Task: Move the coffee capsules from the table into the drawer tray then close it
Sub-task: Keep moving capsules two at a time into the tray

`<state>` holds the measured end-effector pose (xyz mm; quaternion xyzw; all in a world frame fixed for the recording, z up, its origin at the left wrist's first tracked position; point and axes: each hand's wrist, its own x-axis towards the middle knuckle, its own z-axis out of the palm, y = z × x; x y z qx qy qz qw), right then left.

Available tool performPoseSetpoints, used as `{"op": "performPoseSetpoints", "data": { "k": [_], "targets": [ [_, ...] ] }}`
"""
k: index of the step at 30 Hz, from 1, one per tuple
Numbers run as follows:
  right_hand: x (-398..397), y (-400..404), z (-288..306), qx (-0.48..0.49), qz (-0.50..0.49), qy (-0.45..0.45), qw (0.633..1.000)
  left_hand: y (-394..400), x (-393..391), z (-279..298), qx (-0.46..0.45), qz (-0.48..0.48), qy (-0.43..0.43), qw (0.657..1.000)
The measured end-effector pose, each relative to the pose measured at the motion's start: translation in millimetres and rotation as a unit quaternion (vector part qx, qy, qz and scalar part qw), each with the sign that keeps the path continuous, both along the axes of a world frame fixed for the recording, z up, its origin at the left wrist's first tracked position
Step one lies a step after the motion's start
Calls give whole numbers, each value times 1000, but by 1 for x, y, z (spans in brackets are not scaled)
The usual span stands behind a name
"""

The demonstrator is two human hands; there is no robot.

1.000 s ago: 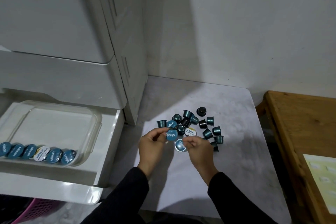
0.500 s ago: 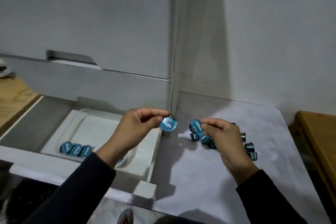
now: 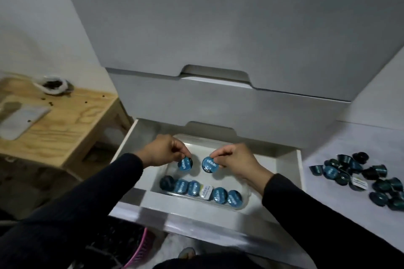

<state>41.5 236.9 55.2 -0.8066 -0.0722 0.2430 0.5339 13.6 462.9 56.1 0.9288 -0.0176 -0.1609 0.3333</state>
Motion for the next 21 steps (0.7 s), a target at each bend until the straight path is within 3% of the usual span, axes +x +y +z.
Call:
{"op": "performPoseSetpoints", "data": {
  "k": [4, 12, 21],
  "targets": [
    [5, 39, -27, -67, -38, 16, 997, 22, 5, -22, 42, -52, 14, 998],
    [4, 45, -51, -70, -77, 74, 992, 27, 22, -35, 45, -129, 2, 991],
    [8, 44, -57, -72, -27, 125, 989, 31, 35, -39, 59, -209, 47, 975]
  ]
}}
